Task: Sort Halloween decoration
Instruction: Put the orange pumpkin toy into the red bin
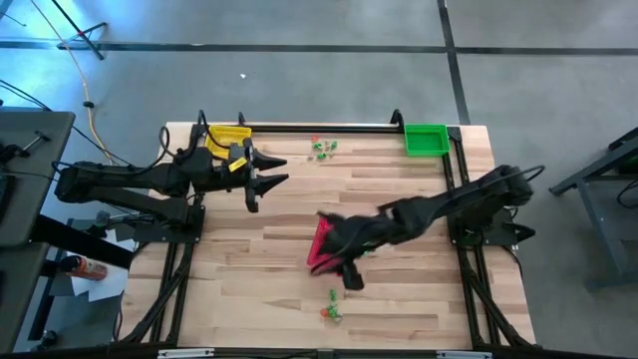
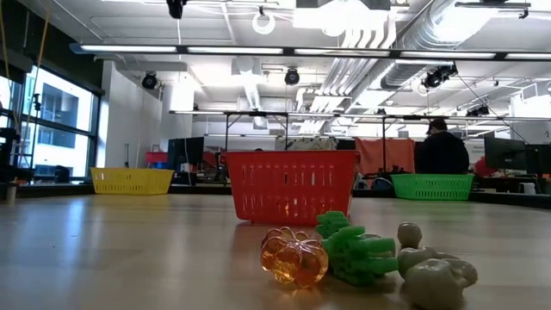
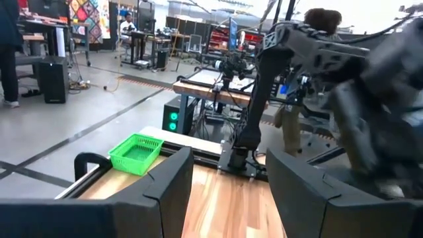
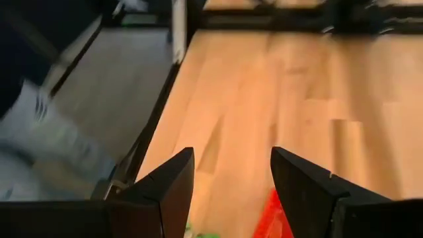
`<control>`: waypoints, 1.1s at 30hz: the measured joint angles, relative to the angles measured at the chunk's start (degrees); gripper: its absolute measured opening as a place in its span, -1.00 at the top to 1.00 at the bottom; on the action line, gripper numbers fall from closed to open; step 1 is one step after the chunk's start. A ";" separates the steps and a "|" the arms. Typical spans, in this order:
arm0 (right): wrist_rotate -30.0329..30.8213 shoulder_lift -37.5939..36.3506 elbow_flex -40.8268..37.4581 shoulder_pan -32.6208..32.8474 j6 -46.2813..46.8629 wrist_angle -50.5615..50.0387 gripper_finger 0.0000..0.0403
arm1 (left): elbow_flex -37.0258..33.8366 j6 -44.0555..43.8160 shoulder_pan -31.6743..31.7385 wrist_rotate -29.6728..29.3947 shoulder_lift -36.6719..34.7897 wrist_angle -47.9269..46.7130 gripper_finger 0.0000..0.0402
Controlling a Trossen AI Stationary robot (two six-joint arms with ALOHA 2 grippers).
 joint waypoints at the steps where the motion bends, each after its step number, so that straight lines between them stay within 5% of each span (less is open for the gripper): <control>1: -1.29 1.86 1.54 0.18 -1.22 -1.10 0.02 | 0.00 0.02 0.00 0.00 0.00 -0.14 0.10; 13: -11.08 20.88 11.51 5.07 -13.06 -8.85 0.02 | 0.00 -0.02 -0.11 0.02 0.02 -0.14 0.10; 24: -5.82 30.38 11.34 9.31 -14.73 -4.31 0.02 | 0.00 -0.01 -0.11 0.02 0.04 -0.25 0.10; 33: -0.79 31.25 11.28 9.68 -14.11 -5.45 0.02 | 0.00 0.02 -0.11 0.02 0.04 -0.24 0.10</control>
